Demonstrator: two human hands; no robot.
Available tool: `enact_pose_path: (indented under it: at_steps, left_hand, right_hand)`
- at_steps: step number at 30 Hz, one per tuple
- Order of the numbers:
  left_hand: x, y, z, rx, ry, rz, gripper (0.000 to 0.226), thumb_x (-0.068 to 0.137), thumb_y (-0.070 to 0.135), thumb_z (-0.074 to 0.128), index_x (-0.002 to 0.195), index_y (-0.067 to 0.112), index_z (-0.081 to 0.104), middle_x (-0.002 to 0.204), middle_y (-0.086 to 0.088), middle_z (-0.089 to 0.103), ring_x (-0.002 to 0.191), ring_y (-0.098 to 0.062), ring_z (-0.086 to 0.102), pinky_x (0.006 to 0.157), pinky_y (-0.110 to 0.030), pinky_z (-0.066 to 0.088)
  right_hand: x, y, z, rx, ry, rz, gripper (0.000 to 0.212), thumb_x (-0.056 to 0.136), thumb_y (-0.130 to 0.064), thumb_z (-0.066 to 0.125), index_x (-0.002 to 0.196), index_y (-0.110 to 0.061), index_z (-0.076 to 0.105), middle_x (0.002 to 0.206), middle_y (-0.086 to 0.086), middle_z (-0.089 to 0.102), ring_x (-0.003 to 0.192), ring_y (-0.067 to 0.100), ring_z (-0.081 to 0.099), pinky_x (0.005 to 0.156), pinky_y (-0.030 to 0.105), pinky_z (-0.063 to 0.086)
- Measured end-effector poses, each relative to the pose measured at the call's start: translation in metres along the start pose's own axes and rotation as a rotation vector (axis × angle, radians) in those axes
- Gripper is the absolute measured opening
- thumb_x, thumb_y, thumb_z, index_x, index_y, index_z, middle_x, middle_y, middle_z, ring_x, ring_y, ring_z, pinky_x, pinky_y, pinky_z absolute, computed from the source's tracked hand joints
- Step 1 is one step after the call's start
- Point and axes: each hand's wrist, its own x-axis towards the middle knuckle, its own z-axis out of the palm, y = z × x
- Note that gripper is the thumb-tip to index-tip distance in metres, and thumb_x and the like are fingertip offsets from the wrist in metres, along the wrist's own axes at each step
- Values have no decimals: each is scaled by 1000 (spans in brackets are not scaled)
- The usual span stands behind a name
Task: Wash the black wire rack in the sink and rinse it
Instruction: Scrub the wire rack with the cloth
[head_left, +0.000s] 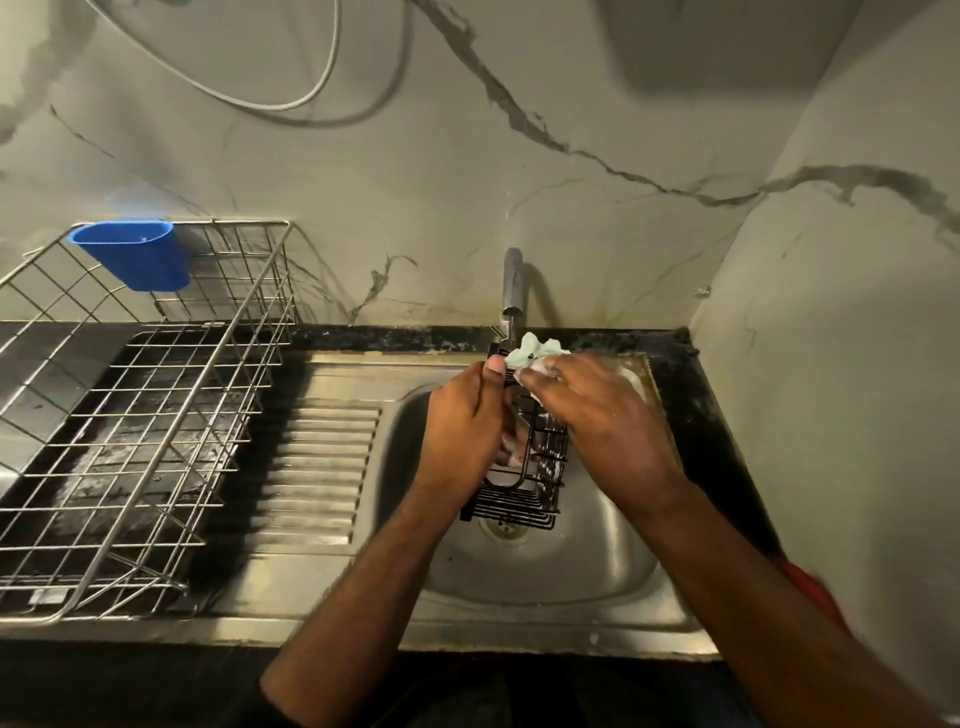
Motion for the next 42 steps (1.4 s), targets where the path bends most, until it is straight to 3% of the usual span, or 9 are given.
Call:
enact_pose_path:
  at_steps: [6, 11, 19, 24, 29, 33, 36, 38, 42]
  left_hand:
    - [3, 3, 1, 5, 127, -26, 43, 110, 32, 39, 80, 7, 58, 57, -2, 62, 44, -4, 59, 43, -20, 48]
    - [16, -5, -2, -58, 173, -110, 49, 108, 42, 38, 79, 6, 54, 70, -23, 64, 51, -33, 65, 47, -39, 56]
    - [30, -11, -15, -338, 369, -334, 42, 110, 38, 37, 88, 7, 54, 79, -21, 71, 56, -27, 68, 46, -34, 58]
    - [26, -10, -16, -613, 374, -443, 39, 111, 39, 31, 87, 12, 47, 67, -12, 64, 69, -34, 72, 47, -35, 55]
    - [16, 3, -22, -877, 306, -604, 45, 112, 40, 22, 79, 16, 43, 75, -20, 74, 65, -32, 75, 47, -39, 59]
    - [18, 8, -22, -1017, 295, -734, 50, 112, 41, 18, 70, 21, 38, 90, -28, 75, 76, -36, 74, 80, -48, 59]
    - [23, 7, -23, -1213, 352, -790, 52, 112, 37, 15, 65, 22, 31, 88, -33, 71, 60, -29, 64, 63, -33, 58]
    - [24, 8, -25, -1219, 346, -806, 51, 112, 33, 13, 66, 21, 31, 84, -30, 73, 54, -32, 71, 54, -38, 60]
    - [23, 9, -32, -1261, 349, -786, 65, 111, 30, 9, 53, 17, 35, 88, -24, 74, 62, -33, 74, 73, -48, 56]
  right_hand:
    - [-18, -4, -2, 33, 72, -72, 34, 82, 1, 70, 116, -2, 71, 111, 17, 71, 104, 26, 64, 86, 31, 53]
    - [-21, -8, 11, 258, 29, -3, 40, 81, 9, 58, 115, -7, 71, 105, 11, 68, 99, 24, 61, 84, 34, 51]
    - [-43, -27, 18, 405, -337, -139, 38, 90, -18, 44, 116, -18, 72, 111, 1, 68, 106, 16, 62, 85, 33, 54]
    - [-28, -13, 9, 443, -116, 114, 48, 85, 11, 60, 119, -22, 71, 117, 1, 67, 108, 8, 58, 93, 24, 49]
    - [-3, -1, -9, 355, 187, 427, 36, 91, 7, 57, 118, -14, 71, 113, -1, 69, 101, 5, 62, 89, 7, 45]
    - [-10, -32, -2, 218, 48, 267, 47, 82, 11, 67, 122, -12, 69, 116, 8, 68, 102, 9, 56, 84, 5, 41]
    - [-25, -47, 9, 105, 6, -7, 59, 68, 13, 75, 121, -12, 70, 114, 11, 67, 104, 12, 51, 77, 15, 49]
    - [-30, -37, 14, 162, 27, 99, 56, 71, 15, 75, 121, -12, 70, 116, 12, 65, 105, 10, 50, 85, 5, 43]
    - [-36, -9, 23, 415, 67, 466, 35, 90, 8, 62, 116, -14, 71, 116, -1, 62, 107, 11, 60, 91, 1, 38]
